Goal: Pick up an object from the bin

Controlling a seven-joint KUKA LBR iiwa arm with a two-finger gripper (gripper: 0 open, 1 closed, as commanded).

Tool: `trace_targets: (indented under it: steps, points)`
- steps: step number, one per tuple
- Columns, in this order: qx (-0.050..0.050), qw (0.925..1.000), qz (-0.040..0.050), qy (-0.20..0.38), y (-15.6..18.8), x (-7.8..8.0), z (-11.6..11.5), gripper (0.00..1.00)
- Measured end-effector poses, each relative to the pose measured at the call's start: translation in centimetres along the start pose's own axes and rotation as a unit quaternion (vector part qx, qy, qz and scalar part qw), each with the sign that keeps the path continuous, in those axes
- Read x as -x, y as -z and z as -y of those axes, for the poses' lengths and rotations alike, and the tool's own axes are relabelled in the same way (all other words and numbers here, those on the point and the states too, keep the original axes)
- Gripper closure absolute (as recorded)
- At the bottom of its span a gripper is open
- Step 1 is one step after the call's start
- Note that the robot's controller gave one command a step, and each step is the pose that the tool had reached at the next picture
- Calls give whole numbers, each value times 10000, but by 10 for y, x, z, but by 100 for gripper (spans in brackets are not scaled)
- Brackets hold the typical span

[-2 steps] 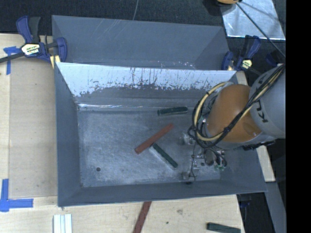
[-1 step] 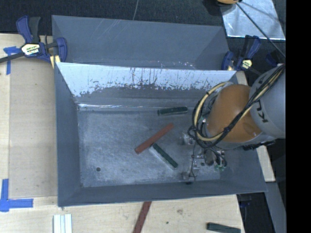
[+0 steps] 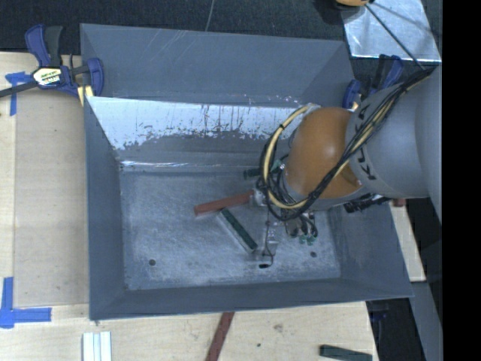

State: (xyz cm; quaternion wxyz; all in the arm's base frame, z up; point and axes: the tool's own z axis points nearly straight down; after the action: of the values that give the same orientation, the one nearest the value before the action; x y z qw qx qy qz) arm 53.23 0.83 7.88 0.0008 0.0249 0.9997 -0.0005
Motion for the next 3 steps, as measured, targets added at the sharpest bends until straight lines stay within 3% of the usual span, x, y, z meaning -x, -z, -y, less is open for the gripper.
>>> trace_targets:
  steps: [1, 2, 3]
  points:
    - [4, 9993, 1, -383, -7, -47, -34, 100]
    - [4, 9993, 1, -381, -7, -47, -34, 100]
    - [2, 9993, -23, -367, 61, -42, -30, 100]
